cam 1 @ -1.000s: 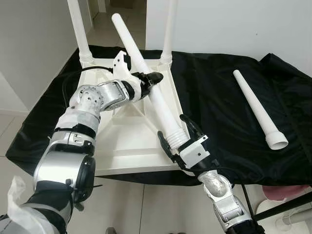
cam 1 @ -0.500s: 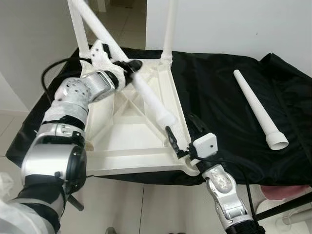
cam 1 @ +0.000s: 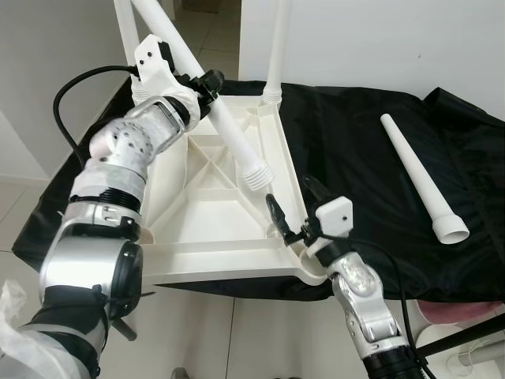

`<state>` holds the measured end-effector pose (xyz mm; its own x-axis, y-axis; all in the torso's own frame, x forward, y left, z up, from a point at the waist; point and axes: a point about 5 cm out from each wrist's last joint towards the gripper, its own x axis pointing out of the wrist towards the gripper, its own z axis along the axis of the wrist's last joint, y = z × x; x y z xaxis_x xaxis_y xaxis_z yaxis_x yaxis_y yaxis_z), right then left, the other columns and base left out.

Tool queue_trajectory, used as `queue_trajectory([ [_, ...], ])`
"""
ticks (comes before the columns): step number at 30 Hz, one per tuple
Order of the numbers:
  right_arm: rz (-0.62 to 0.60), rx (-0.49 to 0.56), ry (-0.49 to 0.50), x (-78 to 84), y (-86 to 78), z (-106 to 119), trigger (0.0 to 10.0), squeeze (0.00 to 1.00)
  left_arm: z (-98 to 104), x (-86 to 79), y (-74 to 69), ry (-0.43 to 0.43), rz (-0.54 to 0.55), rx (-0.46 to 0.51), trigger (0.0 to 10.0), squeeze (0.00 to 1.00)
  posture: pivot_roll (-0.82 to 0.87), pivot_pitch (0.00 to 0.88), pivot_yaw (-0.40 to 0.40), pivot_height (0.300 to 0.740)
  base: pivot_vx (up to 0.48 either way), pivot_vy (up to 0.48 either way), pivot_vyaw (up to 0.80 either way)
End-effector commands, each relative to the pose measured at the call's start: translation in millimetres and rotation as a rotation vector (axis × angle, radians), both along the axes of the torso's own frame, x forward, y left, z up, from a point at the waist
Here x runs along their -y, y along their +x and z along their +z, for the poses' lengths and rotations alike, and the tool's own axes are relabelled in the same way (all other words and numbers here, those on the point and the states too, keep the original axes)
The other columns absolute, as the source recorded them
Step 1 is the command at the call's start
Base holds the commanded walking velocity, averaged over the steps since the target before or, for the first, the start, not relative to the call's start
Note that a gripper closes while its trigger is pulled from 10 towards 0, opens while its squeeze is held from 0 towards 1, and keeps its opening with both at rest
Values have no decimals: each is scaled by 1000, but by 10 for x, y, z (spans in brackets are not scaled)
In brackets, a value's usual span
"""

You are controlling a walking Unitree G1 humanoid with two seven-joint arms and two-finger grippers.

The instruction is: Building children table

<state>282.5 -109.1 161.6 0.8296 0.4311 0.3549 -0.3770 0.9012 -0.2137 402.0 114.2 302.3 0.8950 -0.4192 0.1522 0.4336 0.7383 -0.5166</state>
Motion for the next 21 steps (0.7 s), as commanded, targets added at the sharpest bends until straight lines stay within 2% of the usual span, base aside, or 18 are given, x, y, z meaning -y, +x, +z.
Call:
queue_trajectory([
  [1,-12,-18,-24,1,44,2,10000,0,86,151,-103,44,-229,221,10000,0,-30,35,-17,740,0,0,0],
  [5,-26,-45,-55,-21,114,15,10000,0,49,210,-113,107,-184,249,10000,0,-26,31,-22,740,0,0,0],
  [9,-37,-59,-79,-31,146,20,10000,0,39,243,-127,122,-170,261,10000,0,-24,29,-25,740,0,0,0],
  [11,-35,-72,-88,-62,171,30,10000,0,30,285,-144,150,-150,277,10000,0,-22,29,-27,740,0,0,0],
  [13,3,-71,-131,-174,191,27,10000,0,20,390,-189,175,-140,304,10000,0,-23,28,-28,740,0,0,0],
  [16,16,-71,-143,-218,201,16,10000,0,19,439,-206,184,-137,313,10000,0,-20,28,-30,740,0,0,0],
  [21,29,-112,-93,-308,251,10,10000,0,31,588,-281,212,-137,363,10000,0,-15,27,-33,740,0,0,0],
])
